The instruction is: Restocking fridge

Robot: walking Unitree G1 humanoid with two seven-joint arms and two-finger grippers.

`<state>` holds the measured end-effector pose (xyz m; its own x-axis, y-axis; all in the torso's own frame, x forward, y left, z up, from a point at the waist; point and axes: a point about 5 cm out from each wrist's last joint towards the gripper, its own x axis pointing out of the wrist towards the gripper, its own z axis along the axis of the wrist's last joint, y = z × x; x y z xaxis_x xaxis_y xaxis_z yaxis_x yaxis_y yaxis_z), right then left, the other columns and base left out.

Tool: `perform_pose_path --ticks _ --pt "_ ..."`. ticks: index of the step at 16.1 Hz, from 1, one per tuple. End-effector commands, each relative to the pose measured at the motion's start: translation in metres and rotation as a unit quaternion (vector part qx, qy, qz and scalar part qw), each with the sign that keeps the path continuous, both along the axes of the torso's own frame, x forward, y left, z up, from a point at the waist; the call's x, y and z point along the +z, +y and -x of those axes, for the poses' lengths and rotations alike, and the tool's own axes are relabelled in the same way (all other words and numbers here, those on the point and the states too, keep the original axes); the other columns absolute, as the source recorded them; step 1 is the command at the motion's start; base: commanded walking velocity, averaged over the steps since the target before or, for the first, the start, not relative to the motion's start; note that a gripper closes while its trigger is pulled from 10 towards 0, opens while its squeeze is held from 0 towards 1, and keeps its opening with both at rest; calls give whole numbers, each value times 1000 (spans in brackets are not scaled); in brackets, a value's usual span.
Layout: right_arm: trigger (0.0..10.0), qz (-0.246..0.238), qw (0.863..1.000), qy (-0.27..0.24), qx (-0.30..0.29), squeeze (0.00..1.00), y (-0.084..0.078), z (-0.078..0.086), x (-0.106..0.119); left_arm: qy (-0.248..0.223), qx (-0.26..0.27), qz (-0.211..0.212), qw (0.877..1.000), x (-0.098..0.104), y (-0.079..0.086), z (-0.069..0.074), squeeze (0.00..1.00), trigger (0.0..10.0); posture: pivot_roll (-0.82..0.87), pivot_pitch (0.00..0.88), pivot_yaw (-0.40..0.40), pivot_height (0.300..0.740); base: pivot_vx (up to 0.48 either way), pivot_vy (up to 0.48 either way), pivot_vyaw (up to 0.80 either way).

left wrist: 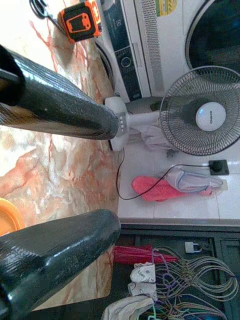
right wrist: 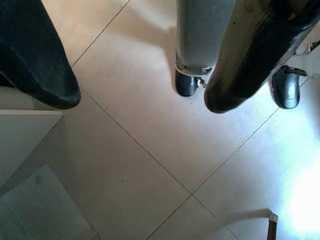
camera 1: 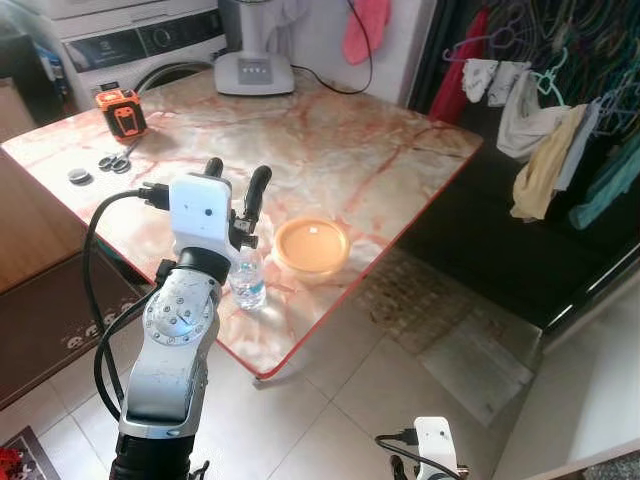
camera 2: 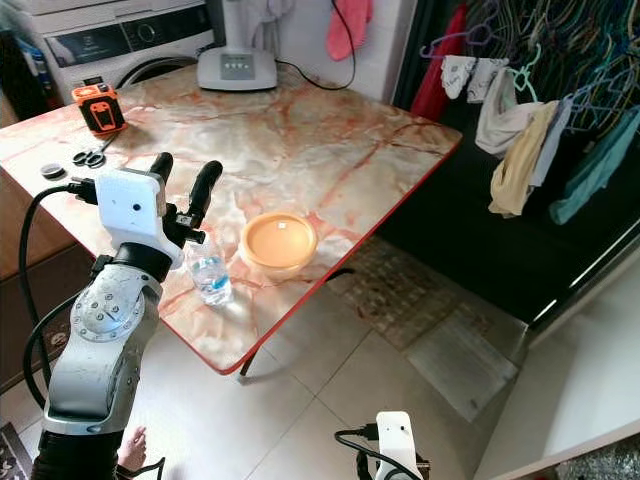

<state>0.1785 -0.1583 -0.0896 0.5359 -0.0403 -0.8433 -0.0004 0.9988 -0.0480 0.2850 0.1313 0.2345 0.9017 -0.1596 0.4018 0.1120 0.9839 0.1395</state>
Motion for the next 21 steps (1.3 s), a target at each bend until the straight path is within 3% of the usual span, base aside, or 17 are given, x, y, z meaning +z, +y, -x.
perform_pose_path --ticks 1,21 --pt "10000 4 1000 5 -1 0 -3 3 -1 -9 -8 1 1000 3 -3 2 0 10000 -35 19 -63 740 0 0 0" --pt "10000 -4 1000 2 2 0 -1 6 -2 -5 -29 -7 1000 -1 -11 6 0 10000 -33 0 -59 740 0 0 -77"
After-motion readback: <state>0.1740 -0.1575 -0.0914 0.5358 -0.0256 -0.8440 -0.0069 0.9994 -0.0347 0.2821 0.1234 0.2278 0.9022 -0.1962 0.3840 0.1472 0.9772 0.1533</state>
